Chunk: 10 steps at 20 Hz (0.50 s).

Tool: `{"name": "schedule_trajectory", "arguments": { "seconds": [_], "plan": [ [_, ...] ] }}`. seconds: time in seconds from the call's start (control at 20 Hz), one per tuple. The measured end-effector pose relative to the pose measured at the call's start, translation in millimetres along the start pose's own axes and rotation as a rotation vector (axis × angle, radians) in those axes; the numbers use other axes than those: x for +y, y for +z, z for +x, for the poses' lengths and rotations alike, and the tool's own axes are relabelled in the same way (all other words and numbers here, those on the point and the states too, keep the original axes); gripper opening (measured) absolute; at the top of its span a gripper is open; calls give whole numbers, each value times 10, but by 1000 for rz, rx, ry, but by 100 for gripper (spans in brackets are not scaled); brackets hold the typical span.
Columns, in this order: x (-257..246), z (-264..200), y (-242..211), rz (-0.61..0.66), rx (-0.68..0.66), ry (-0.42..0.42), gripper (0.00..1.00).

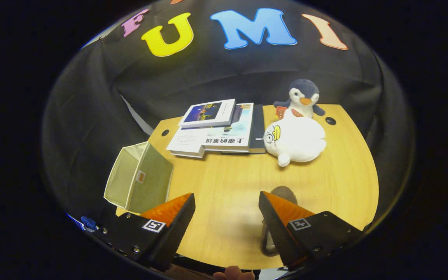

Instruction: Open the storage box then place both shoes into the box .Put the left shoe in first, then the right shoe, with the right side of both shoes facing outward in a uniform manner.

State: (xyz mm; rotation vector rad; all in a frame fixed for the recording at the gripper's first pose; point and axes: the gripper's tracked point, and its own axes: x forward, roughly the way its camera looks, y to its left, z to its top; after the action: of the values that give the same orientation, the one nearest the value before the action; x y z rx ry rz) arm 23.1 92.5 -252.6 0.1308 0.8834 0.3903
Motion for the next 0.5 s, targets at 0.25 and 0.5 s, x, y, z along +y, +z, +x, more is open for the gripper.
{"name": "schedule_trajectory", "arguments": {
  "seconds": [0.25,0.5],
  "plan": [
    [-506,-84,-225,48,-5,-65,100],
    [-948,-114,-557,115,28,-118,100]
  ]
}}
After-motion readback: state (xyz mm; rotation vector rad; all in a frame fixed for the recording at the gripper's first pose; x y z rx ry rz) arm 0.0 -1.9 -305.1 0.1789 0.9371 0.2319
